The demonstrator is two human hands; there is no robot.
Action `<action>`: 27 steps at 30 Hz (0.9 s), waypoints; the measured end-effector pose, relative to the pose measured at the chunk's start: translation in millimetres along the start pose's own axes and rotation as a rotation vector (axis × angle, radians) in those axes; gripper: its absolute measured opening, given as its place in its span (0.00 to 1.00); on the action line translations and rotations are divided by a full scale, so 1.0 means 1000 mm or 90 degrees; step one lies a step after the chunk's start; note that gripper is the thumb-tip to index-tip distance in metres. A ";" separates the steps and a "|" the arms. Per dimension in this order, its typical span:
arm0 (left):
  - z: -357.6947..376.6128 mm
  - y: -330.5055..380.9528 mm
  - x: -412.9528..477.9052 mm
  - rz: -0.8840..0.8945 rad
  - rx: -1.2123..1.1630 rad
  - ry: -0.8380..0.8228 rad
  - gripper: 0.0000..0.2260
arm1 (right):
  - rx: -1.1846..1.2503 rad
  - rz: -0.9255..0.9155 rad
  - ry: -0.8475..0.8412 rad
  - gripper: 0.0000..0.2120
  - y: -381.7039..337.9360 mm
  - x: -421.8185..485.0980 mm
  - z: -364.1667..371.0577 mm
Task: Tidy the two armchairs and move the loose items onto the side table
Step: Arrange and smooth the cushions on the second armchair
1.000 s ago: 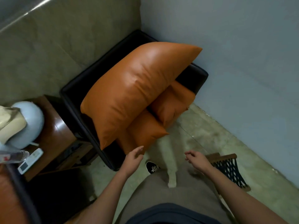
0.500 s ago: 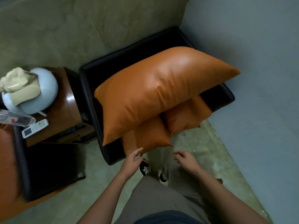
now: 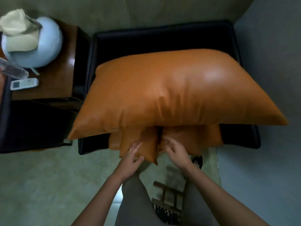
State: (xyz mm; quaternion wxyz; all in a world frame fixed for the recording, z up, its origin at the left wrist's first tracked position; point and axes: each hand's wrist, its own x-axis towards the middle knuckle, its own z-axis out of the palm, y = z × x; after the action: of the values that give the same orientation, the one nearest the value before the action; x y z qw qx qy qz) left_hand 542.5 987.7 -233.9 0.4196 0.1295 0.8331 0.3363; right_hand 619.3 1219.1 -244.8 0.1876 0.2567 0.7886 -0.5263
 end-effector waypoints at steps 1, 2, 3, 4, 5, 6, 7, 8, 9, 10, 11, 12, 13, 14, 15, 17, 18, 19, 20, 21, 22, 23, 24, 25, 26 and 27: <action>0.012 -0.003 0.007 0.004 0.024 0.002 0.26 | -0.031 -0.011 -0.005 0.21 0.013 0.008 -0.006; 0.024 -0.008 0.018 0.009 0.046 0.013 0.26 | -0.059 -0.027 -0.005 0.22 0.025 0.015 -0.010; 0.035 -0.014 0.030 0.018 0.070 0.034 0.26 | -0.077 -0.041 -0.004 0.22 0.038 0.023 -0.012; 0.043 -0.020 0.046 0.031 0.092 0.063 0.26 | -0.087 -0.057 0.000 0.23 0.051 0.032 -0.012; 0.050 -0.028 0.063 0.052 0.120 0.090 0.26 | -0.087 -0.075 0.011 0.23 0.064 0.041 -0.010; 0.056 -0.036 0.080 0.075 0.160 0.111 0.26 | -0.079 -0.093 0.033 0.24 0.075 0.050 -0.006; 0.061 -0.046 0.095 0.099 0.210 0.123 0.26 | -0.069 -0.110 0.066 0.24 0.086 0.058 0.001; 0.066 -0.057 0.107 0.123 0.264 0.131 0.26 | -0.070 -0.127 0.110 0.24 0.098 0.066 0.009; 0.071 -0.066 0.117 0.150 0.317 0.146 0.25 | -0.081 -0.149 0.163 0.23 0.109 0.074 0.017; 0.076 -0.076 0.123 0.177 0.355 0.169 0.24 | -0.101 -0.175 0.215 0.21 0.118 0.079 0.026; 0.081 -0.084 0.126 0.203 0.377 0.202 0.23 | -0.125 -0.207 0.257 0.20 0.129 0.085 0.035; 0.086 -0.091 0.127 0.224 0.388 0.235 0.22 | -0.153 -0.239 0.291 0.19 0.137 0.089 0.043; 0.090 -0.095 0.128 0.243 0.396 0.268 0.21 | -0.178 -0.269 0.321 0.18 0.144 0.093 0.050; 0.094 -0.100 0.128 0.260 0.401 0.298 0.21 | -0.200 -0.297 0.351 0.17 0.150 0.096 0.057; 0.098 -0.102 0.129 0.277 0.405 0.327 0.21 | -0.215 -0.319 0.380 0.17 0.156 0.099 0.062; 0.106 -0.108 0.133 0.311 0.422 0.374 0.20 | -0.228 -0.351 0.437 0.17 0.165 0.105 0.069; 0.110 -0.112 0.135 0.323 0.433 0.395 0.20 | -0.231 -0.367 0.460 0.16 0.168 0.108 0.072; 0.113 -0.115 0.137 0.335 0.439 0.417 0.20 | -0.234 -0.383 0.479 0.16 0.170 0.110 0.075; 0.117 -0.117 0.140 0.350 0.442 0.439 0.20 | -0.236 -0.393 0.494 0.15 0.171 0.112 0.076; 0.121 -0.120 0.142 0.363 0.444 0.459 0.20 | -0.235 -0.398 0.500 0.15 0.173 0.113 0.076; 0.123 -0.122 0.144 0.375 0.446 0.479 0.20 | -0.232 -0.401 0.502 0.14 0.174 0.113 0.076; 0.125 -0.124 0.146 0.387 0.447 0.501 0.19 | -0.233 -0.408 0.502 0.15 0.176 0.112 0.076; 0.127 -0.125 0.147 0.396 0.448 0.521 0.19 | -0.236 -0.415 0.501 0.15 0.178 0.111 0.075; 0.130 -0.127 0.148 0.403 0.452 0.535 0.18 | -0.240 -0.424 0.497 0.15 0.181 0.110 0.074; 0.132 -0.129 0.147 0.411 0.460 0.546 0.18 | -0.246 -0.437 0.497 0.15 0.183 0.108 0.074; 0.133 -0.130 0.146 0.416 0.468 0.554 0.18 | -0.255 -0.449 0.498 0.15 0.184 0.107 0.074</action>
State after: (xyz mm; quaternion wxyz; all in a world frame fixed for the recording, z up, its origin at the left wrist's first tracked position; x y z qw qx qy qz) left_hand 565.8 1024.8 -466.5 -0.1510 0.3629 0.9052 0.1617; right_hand 646.2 1230.7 -467.9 -0.2612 0.1130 0.9219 -0.2629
